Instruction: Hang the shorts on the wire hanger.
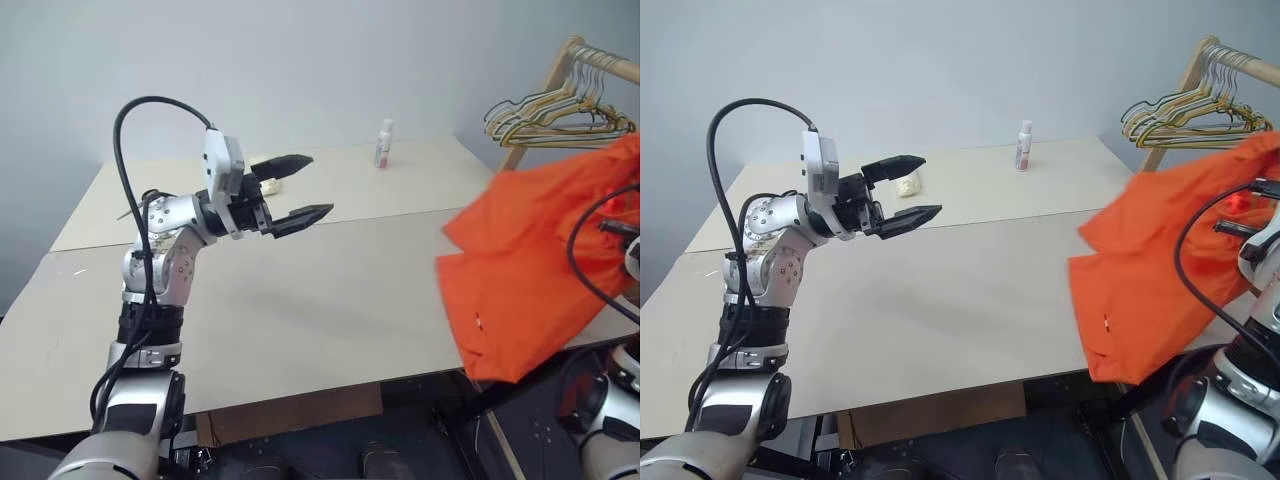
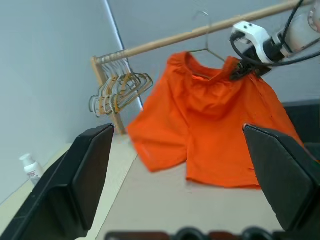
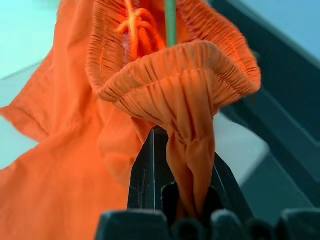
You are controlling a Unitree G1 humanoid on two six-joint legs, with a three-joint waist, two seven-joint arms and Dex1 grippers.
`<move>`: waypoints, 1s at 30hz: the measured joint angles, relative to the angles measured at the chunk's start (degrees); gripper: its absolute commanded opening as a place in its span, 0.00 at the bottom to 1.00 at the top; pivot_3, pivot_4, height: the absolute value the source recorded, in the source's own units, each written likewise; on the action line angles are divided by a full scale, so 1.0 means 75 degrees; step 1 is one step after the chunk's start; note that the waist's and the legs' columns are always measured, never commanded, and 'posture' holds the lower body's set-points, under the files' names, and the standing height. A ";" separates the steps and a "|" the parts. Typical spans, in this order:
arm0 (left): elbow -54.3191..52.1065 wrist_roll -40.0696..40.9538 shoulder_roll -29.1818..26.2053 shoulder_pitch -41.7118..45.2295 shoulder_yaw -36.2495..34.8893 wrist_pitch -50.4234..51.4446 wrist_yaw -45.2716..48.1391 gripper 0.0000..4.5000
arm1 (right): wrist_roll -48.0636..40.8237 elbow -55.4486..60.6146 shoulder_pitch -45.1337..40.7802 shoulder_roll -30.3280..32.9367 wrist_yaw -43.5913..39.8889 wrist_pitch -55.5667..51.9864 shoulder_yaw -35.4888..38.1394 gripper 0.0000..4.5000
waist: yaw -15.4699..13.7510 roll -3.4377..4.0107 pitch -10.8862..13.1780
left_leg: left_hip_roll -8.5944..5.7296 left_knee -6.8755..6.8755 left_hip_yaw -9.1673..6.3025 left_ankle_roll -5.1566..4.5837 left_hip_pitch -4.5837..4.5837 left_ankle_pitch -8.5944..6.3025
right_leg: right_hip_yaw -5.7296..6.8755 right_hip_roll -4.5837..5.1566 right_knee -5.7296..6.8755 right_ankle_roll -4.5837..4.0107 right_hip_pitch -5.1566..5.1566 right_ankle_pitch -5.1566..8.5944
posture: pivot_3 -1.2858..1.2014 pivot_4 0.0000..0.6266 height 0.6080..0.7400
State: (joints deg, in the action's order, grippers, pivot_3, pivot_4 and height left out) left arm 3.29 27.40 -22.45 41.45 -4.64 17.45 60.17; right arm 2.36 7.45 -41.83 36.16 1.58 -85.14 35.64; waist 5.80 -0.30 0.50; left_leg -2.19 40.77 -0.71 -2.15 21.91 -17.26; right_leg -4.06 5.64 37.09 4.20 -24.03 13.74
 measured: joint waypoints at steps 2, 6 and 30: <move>-0.0171 0.0070 0.0065 -0.0095 0.0011 0.0056 -0.0179 1.00 | 0.0186 -0.0394 -0.0334 -0.0310 0.0464 0.0256 0.0226 0.00 | 0.0015 0.0021 -0.0014 | 0.0000 -0.0004 0.0002 0.0006 -0.0001 0.0003 | -0.0004 -0.0002 0.0000 0.0000 -0.0002 0.0000 | 0.48 0.00 1.00; -0.0547 0.0268 0.0389 -0.0363 0.0060 0.0220 -0.0614 1.00 | 0.0496 -0.1484 -0.1130 -0.0693 0.1662 0.1338 0.0726 0.00 | 0.0077 0.0043 -0.0027 | -0.0002 -0.0008 0.0005 0.0047 -0.0004 0.0028 | -0.0010 -0.0001 0.0001 0.0000 0.0000 0.0000 | 0.48 0.00 1.00; -0.1231 0.0294 0.0346 -0.0582 0.0486 0.0326 -0.1005 1.00 | -0.1477 -0.8399 -0.3640 0.2080 0.2919 0.5422 0.2207 0.00 | 0.0142 0.0056 -0.0009 | 0.0006 -0.0133 0.0040 -0.0034 -0.0224 -0.0019 | -0.0024 -0.0021 -0.0181 0.0000 0.0244 0.0001 | 0.49 0.00 1.00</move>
State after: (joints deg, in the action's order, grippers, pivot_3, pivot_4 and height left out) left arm -5.95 29.61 -19.86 37.08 -0.99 19.90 52.64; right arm -8.71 -55.55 -69.13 51.77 23.47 -44.47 52.19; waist 6.86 0.11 0.43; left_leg -2.14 39.77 -0.42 -2.41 20.23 -17.40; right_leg -4.24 5.48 35.73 4.20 -22.20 13.75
